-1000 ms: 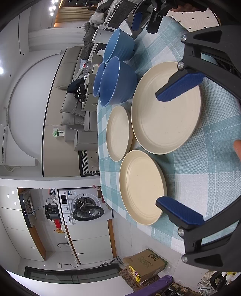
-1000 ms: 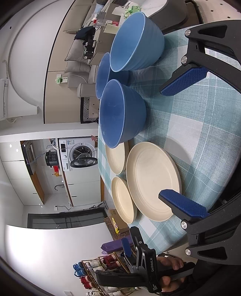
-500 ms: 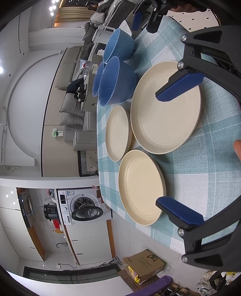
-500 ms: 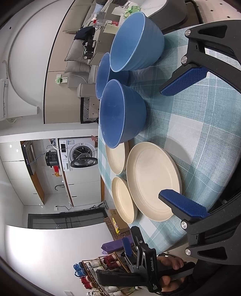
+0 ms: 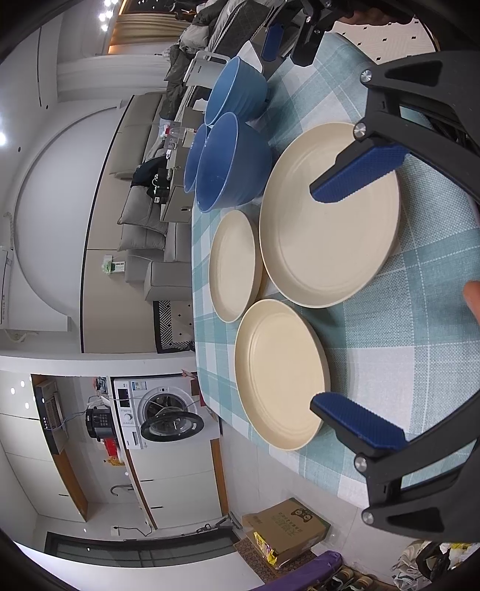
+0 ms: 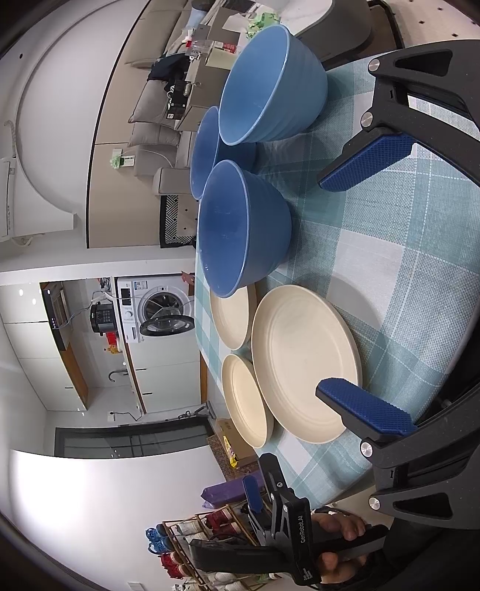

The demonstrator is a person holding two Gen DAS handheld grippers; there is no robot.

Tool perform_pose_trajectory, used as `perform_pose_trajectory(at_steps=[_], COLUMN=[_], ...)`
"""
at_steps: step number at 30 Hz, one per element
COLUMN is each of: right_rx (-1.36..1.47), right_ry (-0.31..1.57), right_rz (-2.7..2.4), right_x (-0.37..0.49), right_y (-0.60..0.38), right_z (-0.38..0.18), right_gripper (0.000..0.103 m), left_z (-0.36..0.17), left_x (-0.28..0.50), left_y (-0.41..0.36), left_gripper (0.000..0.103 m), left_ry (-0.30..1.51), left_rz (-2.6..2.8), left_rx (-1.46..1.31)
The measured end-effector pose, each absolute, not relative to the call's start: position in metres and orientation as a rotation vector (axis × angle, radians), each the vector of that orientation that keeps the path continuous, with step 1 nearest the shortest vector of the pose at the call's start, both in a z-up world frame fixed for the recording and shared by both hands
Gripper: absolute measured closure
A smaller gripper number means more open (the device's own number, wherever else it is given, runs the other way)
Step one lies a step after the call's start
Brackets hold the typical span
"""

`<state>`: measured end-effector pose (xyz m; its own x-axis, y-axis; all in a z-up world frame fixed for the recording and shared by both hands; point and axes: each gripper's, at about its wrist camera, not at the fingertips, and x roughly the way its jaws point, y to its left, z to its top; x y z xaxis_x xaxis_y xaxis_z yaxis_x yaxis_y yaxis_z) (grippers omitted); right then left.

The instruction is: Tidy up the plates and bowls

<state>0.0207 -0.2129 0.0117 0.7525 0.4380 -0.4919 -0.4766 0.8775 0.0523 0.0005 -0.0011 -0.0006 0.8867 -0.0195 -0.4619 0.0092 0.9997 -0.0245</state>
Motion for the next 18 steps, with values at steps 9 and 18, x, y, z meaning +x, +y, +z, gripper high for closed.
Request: perform_pose_trajectory(at_steps=[9,18], right_rx=[-0.078,-0.079], right_ry=[0.516,0.505], right_rz=[0.499,0.491], right_x=[0.0213,0.0206], right_y=[-0.2135,-0.2144], right_z=[0.0116,0.0161], right_gripper=[0.000,0.000], left_z=[0.0010,0.0053], left_x=[-0.0006,-0.0013], left_y=[-0.0009,0.0011], left_gripper=[0.000,0.000], left_ry=[0.475,0.469], left_rz=[-0.016,-0.005], left_rx=[-0.022,-0.021])
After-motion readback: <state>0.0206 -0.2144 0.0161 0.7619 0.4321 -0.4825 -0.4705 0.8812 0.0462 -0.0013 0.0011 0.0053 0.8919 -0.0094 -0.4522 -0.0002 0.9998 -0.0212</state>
